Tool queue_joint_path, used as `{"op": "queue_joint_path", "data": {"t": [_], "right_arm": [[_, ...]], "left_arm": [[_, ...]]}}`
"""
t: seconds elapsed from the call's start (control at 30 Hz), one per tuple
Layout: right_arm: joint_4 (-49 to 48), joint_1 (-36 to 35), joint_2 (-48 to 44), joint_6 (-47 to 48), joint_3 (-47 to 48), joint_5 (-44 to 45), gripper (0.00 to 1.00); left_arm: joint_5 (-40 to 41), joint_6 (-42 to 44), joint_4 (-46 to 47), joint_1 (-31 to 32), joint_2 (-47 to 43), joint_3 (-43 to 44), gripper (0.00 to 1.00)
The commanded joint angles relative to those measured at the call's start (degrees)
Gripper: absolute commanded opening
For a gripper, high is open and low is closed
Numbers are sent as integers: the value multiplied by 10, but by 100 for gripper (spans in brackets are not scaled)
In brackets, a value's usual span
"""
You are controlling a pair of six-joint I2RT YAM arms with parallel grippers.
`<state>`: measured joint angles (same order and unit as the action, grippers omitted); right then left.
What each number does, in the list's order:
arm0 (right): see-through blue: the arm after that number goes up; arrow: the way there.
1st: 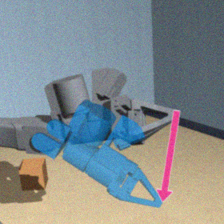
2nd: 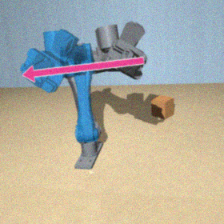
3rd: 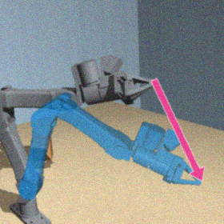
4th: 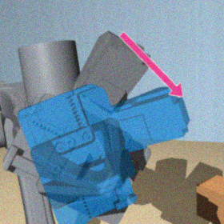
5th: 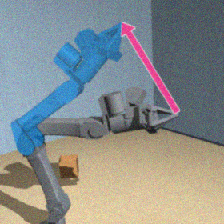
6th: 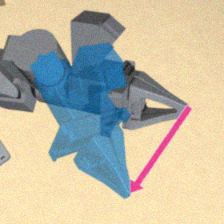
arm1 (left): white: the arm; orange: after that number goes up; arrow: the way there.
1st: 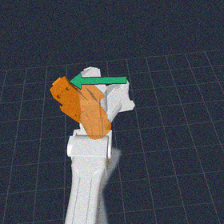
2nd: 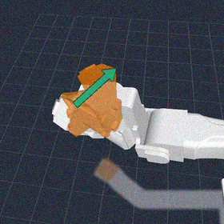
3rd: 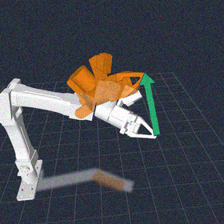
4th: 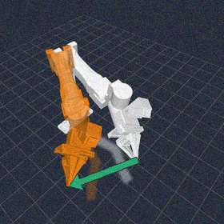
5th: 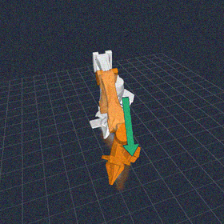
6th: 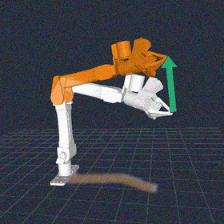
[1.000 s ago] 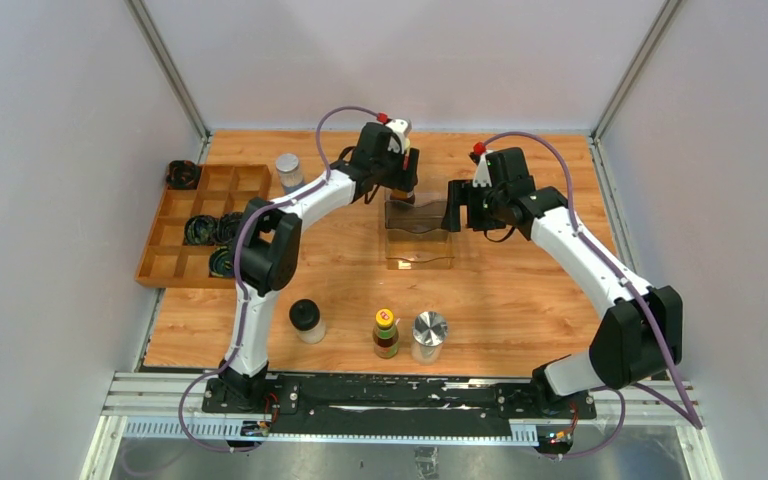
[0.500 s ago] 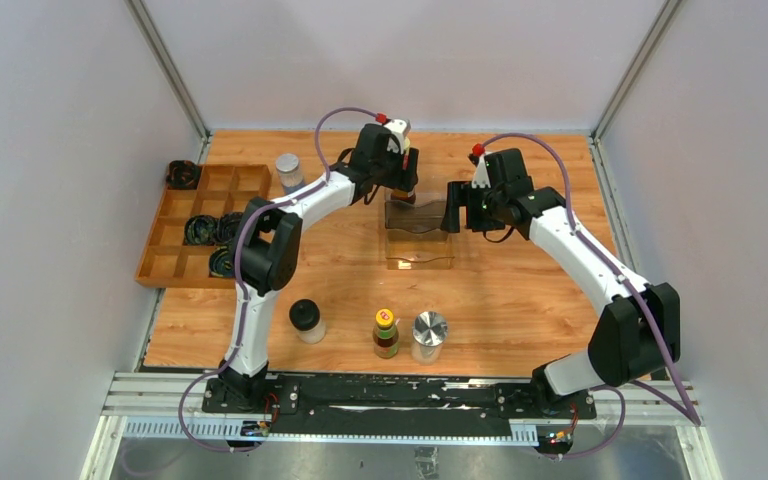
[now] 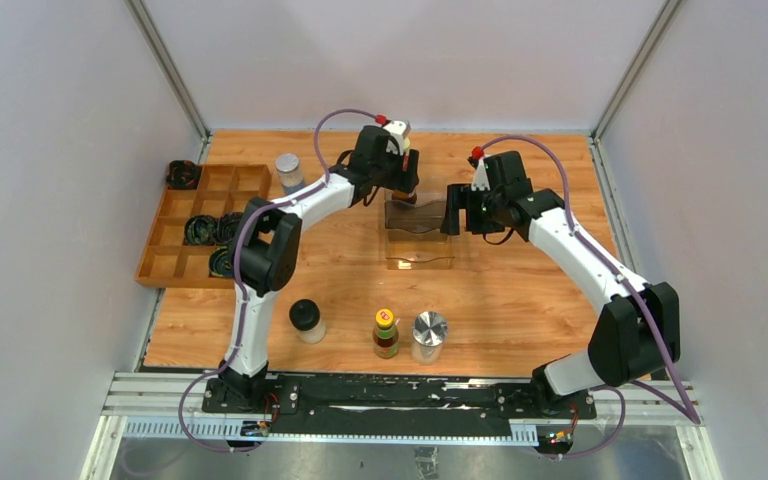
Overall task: Organize the condiment bottles
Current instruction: Place the bottle in the storage box.
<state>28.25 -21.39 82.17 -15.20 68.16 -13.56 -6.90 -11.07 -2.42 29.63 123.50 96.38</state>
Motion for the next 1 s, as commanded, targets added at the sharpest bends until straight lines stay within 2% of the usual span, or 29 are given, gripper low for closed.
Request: {"op": "queue_joint_path", "data": {"t": [0.0,0.77,0.83,0.87,0.97], "right_arm": [[1,-5,-9,2,-14,-8,82],[-2,-6,-37,-6,-30,-23,85],[-2,-6,-41,-6,-33,-26,85],[-2,-6,-44,-6,-34,-27,85],[-3,-7,-53,-7,-39,-29,86]], "left_arm": [[-6,4,-1,-4,-24,-20,76],[-4,19,-50,-2,-49,-36,80],[-3,21,-55,0,-53,-36,85],[-3,22,-56,0,-56,-38,93],[-4,23,-62,1,-61,-40,95]]}}
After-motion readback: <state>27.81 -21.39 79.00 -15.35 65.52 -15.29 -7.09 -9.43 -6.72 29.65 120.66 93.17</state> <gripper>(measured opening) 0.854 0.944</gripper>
